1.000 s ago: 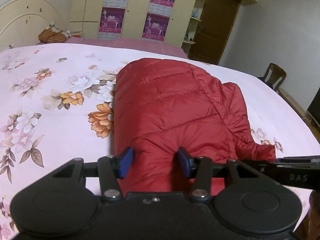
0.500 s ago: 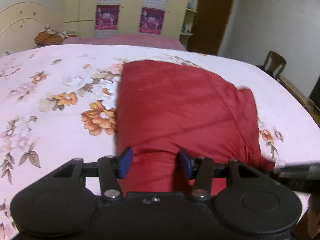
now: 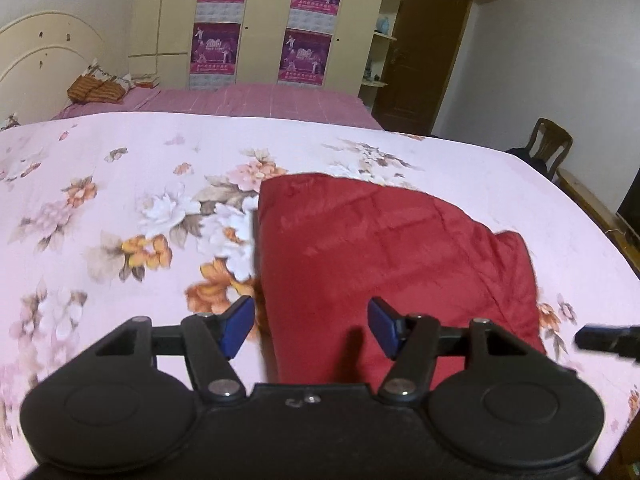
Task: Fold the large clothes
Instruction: 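Press the folded red jacket bundle flat with both open tools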
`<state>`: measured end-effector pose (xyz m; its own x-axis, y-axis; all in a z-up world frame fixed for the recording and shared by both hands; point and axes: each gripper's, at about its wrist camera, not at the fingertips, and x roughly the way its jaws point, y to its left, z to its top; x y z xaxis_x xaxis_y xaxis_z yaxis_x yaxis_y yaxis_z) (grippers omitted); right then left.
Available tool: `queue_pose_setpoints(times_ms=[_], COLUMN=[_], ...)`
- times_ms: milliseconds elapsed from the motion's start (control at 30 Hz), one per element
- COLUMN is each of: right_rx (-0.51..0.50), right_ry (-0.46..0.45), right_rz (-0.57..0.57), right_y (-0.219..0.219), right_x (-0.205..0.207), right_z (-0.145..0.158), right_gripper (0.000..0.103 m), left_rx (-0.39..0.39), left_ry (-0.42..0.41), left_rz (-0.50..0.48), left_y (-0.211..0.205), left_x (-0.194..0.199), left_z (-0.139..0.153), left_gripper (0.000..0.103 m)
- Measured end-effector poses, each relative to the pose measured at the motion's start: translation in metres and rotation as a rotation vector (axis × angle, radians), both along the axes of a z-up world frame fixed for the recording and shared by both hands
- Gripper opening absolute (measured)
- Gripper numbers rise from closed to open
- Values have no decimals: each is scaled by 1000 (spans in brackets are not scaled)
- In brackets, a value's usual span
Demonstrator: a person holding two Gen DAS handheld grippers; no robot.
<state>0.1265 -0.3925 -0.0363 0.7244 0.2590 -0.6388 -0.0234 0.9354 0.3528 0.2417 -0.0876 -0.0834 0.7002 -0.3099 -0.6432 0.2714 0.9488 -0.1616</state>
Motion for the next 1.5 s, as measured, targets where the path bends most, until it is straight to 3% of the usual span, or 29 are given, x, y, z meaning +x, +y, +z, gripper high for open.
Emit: queue_pose_setpoints(times_ms=[267,467,633,800,1133,1233,1500], right_rx=[-114,-183,-241,-258,-280,-238,-164], right_ry=[-115,-130,-76,5,21,24,45], right_rz=[-43,-85,-137,-212,-231,-244,-233], right_y=[51,82,78,57,52,43,29], right_x=[62,118,147,156,169,172,169], right_z=[21,-1,-32,-67,-94,-105,-100], right_gripper=[30,30,30,30,30,30,30], left_rx=[5,11,30,57,79,87,129], left_ry=[-1,14,26,47,76,63,52], left_rz=[-39,-104,-123,-130,-147,-148,-147], left_y=[-13,-35,-48,-56,-69,-73,-77], left_x=[47,64,76,90,112,114,112], left_z=[-14,-26,-32,-43,-61,-65,-63], left_gripper=[55,54,54,55,58,59,61])
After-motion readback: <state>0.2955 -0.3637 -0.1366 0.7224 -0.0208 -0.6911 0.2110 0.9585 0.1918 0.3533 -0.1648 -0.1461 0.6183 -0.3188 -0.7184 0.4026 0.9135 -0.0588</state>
